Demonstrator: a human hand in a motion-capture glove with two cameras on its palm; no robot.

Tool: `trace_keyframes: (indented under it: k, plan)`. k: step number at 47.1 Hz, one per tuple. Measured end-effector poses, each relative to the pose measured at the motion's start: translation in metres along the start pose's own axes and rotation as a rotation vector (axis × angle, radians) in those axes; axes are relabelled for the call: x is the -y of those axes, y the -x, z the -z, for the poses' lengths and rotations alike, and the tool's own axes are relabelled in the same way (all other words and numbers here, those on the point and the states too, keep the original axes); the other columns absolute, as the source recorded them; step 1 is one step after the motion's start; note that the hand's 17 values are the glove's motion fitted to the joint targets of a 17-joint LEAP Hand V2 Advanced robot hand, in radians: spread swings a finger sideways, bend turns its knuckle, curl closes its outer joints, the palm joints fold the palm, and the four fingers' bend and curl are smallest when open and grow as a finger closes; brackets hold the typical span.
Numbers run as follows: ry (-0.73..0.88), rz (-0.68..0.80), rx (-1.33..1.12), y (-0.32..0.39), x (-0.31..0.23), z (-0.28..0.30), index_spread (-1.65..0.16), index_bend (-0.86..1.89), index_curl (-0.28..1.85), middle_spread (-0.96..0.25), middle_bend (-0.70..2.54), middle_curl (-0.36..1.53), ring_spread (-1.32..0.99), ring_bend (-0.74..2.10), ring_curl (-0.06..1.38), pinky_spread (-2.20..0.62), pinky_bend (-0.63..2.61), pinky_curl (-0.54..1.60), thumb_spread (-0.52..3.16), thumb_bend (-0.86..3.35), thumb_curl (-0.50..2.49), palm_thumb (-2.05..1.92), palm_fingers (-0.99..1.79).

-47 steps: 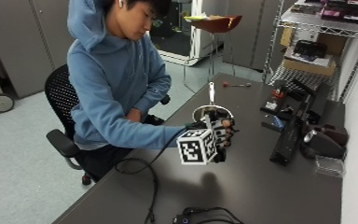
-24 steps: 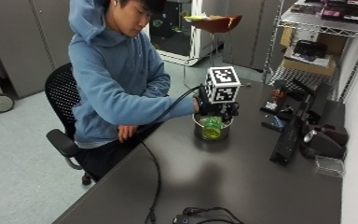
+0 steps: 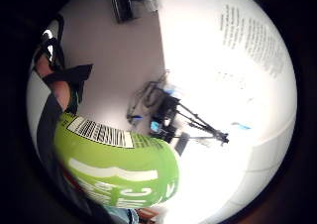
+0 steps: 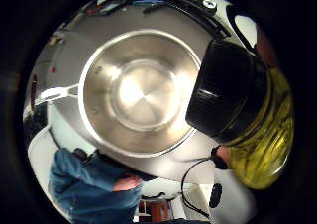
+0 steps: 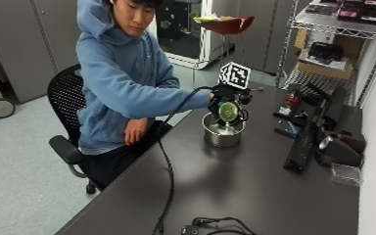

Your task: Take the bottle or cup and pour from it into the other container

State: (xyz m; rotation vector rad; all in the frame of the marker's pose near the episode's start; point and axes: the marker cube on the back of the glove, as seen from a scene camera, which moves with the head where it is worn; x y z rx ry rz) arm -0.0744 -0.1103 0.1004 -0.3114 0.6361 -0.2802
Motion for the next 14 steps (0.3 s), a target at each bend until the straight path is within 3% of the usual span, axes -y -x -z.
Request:
trace_keyframes:
  k: [14]
  plan:
    - [0.015, 0.018, -0.026, 0.009, 0.005, 0.008, -0.13, 0.13, 0.38, -0.08, 0.44, 0.54, -0.19, 0.65, 0.49, -0.26, 0.50, 0.41, 0.05, -0.04, 0.72, 1.05, 1.20]
